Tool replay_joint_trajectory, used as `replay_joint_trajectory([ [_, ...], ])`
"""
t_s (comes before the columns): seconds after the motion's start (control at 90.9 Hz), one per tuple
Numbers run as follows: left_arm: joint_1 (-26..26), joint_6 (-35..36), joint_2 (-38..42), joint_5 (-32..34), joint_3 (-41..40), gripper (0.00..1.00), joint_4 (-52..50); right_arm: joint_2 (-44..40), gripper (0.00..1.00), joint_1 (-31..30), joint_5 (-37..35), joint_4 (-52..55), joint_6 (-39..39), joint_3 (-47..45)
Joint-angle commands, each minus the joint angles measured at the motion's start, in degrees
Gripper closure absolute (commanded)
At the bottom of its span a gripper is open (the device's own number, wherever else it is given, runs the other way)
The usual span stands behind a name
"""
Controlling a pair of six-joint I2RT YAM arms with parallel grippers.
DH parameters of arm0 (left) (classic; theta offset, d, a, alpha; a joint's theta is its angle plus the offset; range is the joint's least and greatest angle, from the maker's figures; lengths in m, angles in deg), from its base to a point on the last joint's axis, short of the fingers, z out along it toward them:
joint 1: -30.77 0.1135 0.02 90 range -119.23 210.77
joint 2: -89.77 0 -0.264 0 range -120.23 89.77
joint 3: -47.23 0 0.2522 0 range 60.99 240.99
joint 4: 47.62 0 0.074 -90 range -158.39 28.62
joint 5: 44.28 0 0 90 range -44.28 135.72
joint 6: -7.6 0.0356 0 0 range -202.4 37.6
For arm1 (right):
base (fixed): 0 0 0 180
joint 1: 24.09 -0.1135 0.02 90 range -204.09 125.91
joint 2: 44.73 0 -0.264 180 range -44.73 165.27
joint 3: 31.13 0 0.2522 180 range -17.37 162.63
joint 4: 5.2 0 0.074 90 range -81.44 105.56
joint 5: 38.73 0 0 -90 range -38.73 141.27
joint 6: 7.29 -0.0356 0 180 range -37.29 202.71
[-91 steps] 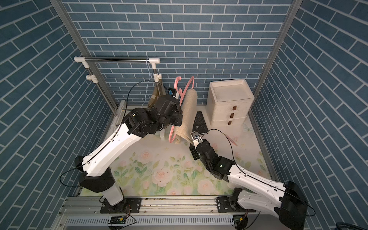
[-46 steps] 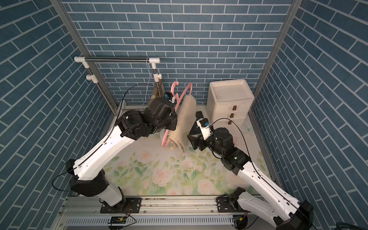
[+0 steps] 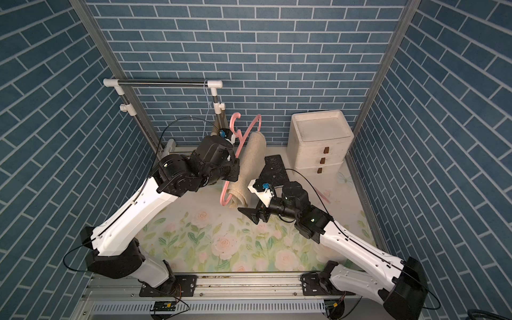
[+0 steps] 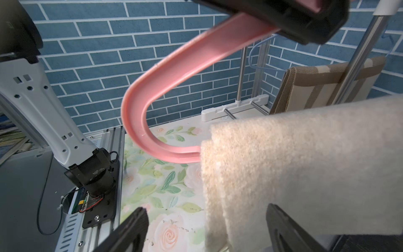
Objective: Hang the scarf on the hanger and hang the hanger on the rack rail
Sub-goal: Adjust the scarf at the hanger.
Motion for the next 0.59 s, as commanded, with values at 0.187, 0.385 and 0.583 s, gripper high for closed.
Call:
replay_joint_trajectory([
  [0.187,1.0,-0.6,0.5,1.2,0.7,1.0,3.5,3.5,0.22,-2.7,-13.3,-9.3,2.5,-1.2],
  [0.385,1.1,-0.7,0.4,1.2,0.6,1.0,3.7,6.5,0.3,-3.2,-13.7,-10.1,2.4,-1.1],
  [0.583,1.3,-0.6,0.3,1.7,0.2,1.0,3.4,7.4,0.75,-3.2,-16.9,-8.9,2.5,1.6],
])
